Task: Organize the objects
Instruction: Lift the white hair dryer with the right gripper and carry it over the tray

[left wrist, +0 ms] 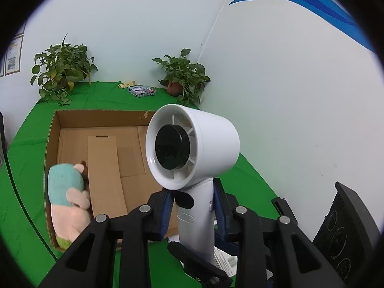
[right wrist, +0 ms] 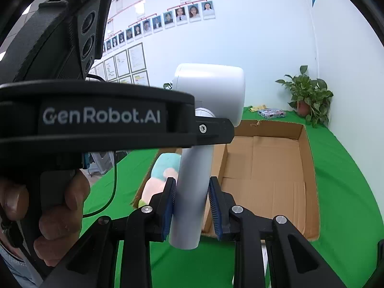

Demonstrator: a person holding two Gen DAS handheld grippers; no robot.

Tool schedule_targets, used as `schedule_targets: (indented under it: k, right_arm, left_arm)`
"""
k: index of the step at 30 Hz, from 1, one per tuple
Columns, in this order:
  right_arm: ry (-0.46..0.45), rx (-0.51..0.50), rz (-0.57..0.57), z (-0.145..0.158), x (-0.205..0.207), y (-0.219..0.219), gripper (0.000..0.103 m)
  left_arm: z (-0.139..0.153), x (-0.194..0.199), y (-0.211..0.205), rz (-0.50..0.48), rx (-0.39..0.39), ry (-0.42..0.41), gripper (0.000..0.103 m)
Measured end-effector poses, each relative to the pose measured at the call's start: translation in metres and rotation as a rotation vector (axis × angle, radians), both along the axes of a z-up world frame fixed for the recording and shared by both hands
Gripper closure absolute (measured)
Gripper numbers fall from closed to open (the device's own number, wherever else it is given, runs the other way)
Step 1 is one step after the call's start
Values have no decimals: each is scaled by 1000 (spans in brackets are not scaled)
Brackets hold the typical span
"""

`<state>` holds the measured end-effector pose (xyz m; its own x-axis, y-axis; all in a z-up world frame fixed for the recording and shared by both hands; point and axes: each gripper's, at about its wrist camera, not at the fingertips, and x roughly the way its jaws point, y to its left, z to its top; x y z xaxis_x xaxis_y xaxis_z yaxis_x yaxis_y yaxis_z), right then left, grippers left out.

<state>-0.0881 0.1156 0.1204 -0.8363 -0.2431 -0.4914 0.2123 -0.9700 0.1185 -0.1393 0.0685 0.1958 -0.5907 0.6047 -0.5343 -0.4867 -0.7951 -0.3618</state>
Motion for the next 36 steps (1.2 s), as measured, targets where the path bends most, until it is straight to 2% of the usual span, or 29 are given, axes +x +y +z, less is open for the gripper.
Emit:
schedule_targets:
  k: [2, 5, 8, 11, 15, 21, 26, 33, 36]
  right_arm:
    - [-10, 3, -1, 12, -11, -2, 78]
    - [-12, 9, -5, 13, -40, 15, 78]
    - [-39, -9, -1, 18, -72, 27, 78]
    - [-88, -35, 9, 10, -93, 34, 78]
    - [-151, -70, 16, -24, -116, 42, 78]
    - [-287, -151, 31, -105, -150, 56, 78]
    - [-376, -226, 40, -153, -179, 68, 78]
    - [-426, -254, 52, -189, -211, 83, 79]
    - [-440, -244, 49, -199, -218, 86, 80]
  left_arm:
    - [4, -13, 0, -7, -1, -4, 73]
    - [5, -26, 3, -20, -13, 2, 73]
    - [-6, -45, 6, -16, -28, -25, 73]
    - [-24, -64, 11, -9, -52, -70, 73]
    - [-59, -86, 20, -1, -81, -140, 73]
    - [-125, -111, 30, 23, -148, -275, 73]
    - [-170, -127, 39, 47, -219, -348, 73]
    - [-199, -136, 45, 68, -276, -396, 73]
    - [-207, -136, 43, 83, -265, -416, 72]
